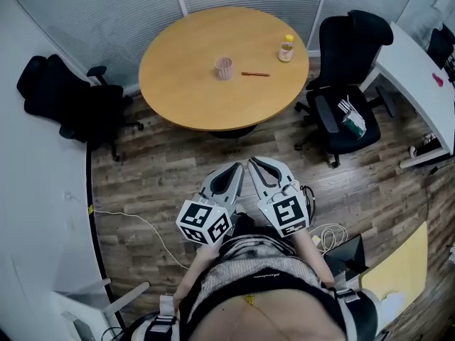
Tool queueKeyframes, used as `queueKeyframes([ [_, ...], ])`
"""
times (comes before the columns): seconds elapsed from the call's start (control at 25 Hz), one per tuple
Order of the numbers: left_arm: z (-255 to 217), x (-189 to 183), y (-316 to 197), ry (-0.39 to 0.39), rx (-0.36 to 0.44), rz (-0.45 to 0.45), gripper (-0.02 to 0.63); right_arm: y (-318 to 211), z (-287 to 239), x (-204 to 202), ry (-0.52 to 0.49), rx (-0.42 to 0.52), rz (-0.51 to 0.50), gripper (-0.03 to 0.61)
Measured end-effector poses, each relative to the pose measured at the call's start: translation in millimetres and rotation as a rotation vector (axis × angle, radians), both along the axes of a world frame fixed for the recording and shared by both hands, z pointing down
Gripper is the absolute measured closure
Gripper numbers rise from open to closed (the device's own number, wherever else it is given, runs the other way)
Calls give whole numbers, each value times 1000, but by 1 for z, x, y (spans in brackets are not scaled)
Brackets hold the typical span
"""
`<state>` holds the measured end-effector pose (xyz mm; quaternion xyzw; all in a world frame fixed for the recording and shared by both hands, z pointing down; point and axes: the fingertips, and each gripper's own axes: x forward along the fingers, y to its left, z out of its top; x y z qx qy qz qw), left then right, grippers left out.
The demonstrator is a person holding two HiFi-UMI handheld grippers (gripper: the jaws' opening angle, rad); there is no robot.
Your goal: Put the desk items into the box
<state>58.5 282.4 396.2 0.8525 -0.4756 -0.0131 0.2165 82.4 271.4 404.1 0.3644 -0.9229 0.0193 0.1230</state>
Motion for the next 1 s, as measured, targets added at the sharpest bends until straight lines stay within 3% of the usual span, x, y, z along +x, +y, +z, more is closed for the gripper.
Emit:
queueKeyframes([
  [0.52, 10, -42, -15, 12, -11, 34, 612, -11, 13, -41, 12, -15, 48, 549],
  [1.0, 13, -51, -20, 28, -18, 21, 612, -16, 16, -50, 20, -33, 36, 549],
])
